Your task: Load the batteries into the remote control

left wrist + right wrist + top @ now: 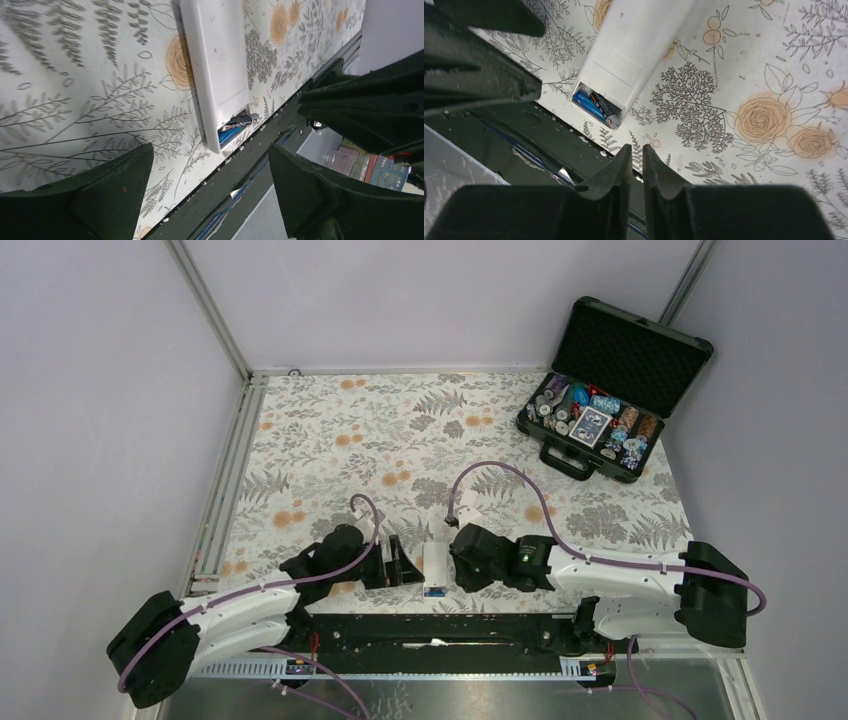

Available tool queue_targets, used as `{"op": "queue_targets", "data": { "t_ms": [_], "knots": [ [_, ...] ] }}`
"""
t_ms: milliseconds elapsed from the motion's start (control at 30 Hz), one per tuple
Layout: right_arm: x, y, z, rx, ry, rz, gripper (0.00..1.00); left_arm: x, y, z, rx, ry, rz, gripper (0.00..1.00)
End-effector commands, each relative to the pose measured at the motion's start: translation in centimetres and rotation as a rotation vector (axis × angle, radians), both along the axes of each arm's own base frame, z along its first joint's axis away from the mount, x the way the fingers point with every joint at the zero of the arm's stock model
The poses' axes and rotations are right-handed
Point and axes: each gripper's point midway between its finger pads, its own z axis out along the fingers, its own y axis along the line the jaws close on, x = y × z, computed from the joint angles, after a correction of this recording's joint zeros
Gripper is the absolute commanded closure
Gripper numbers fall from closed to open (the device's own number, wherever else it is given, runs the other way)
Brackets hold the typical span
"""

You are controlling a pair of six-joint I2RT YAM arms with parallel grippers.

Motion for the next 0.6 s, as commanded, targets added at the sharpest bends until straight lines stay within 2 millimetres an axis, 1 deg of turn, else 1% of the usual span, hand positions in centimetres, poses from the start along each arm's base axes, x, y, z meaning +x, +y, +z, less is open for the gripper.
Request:
{"op": "queue_targets", "data": {
  "t_ms": [0,67,200,400,567],
  "knots": [
    [0.3,1.2,0.0,0.074,0.039,-0.129,0.81,-1.3,-1.0,-0.4,-0.024,0.018,-0.059,0.09],
    [0.3,1.5,-0.3,0.092,0.058,-0.152,0.82,-1.7,-1.3,-0.7,-0.029,0.032,-0.072,0.13],
    [0.1,2.0,-0.4,0.129,0.090,-0.191,0.83,-2.2,-1.5,-1.4,-0.019,0.050,-0.089,0.25],
    [-0.4,2.4,-1.1,0.145,0.137,-0.218,0.80,-2.2,-1.8,-2.1,-0.010,0.065,-0.092,0.42],
    [-0.7,3.0,-1.7,0.145,0.168,-0.218,0.79,-2.3,-2.1,-2.5,-0.013,0.081,-0.098,0.53]
  ]
}}
